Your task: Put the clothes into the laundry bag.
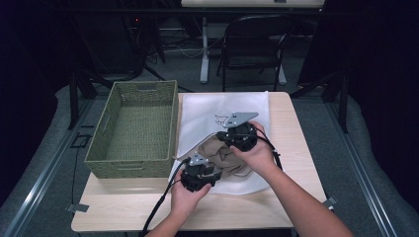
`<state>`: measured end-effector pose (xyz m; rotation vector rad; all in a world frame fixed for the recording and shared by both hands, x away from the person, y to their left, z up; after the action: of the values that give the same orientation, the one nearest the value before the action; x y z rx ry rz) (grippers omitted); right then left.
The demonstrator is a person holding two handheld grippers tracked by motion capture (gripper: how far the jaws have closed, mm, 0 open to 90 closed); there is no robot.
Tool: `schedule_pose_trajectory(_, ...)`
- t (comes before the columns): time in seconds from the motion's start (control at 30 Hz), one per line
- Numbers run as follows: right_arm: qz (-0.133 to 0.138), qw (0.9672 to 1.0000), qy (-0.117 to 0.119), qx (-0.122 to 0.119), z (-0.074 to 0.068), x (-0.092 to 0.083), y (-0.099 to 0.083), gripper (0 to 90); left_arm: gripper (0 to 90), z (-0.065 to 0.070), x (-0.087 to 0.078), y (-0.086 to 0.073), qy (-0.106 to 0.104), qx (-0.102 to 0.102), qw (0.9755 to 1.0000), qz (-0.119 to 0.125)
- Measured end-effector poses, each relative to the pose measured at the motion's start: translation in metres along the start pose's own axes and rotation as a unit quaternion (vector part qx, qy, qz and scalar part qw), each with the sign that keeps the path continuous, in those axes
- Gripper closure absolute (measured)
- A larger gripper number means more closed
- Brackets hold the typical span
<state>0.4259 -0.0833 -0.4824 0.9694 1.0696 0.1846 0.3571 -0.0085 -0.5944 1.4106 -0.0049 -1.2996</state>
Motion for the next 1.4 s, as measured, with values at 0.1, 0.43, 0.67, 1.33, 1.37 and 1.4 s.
schedule_pose_trajectory(0.1, 0.000, 1.0000, 0.001, 0.000, 0.000, 0.000, 0.000, 87.8, 53.1, 0.004, 0.006, 0.001, 0.000, 0.005, 1.0000, 0.003)
schedule_pose_trajectory(0.43, 0.002, 1.0000, 0.003, 0.000, -0.002, 0.001, 0.000, 87.8, 48.8, 0.009, 0.037, 0.002, 0.025, 0.024, 0.9992, -0.019)
schedule_pose_trajectory(0.67, 0.001, 1.0000, 0.003, 0.001, -0.001, 0.000, -0.002, 87.8, 67.6, 0.005, 0.046, -0.002, 0.042, 0.020, 0.9985, -0.029)
schedule_pose_trajectory(1.33, 0.001, 1.0000, 0.004, 0.001, -0.002, 0.001, -0.002, 87.8, 88.5, -0.021, 0.042, 0.011, 0.072, 0.002, 0.9972, -0.018)
schedule_pose_trajectory(1.37, 0.001, 1.0000, 0.005, 0.001, -0.002, 0.001, -0.002, 87.8, 88.5, -0.023, 0.041, 0.012, 0.071, 0.002, 0.9973, -0.019)
schedule_pose_trajectory(1.4, 0.002, 1.0000, 0.005, 0.001, -0.002, 0.001, -0.002, 87.8, 88.6, -0.025, 0.041, 0.014, 0.072, -0.003, 0.9972, -0.018)
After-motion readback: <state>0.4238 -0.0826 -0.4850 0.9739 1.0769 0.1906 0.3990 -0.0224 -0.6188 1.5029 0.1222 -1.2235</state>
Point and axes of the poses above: each handheld gripper's, and its own axes: x roughly forward along the jaws, y roughly out of its top, z roughly to its right, the point moved 8 cm from there along x, roughly forward along the jaws, and after that the axes turned 4 degrees about -z, right-handed, at the moved point
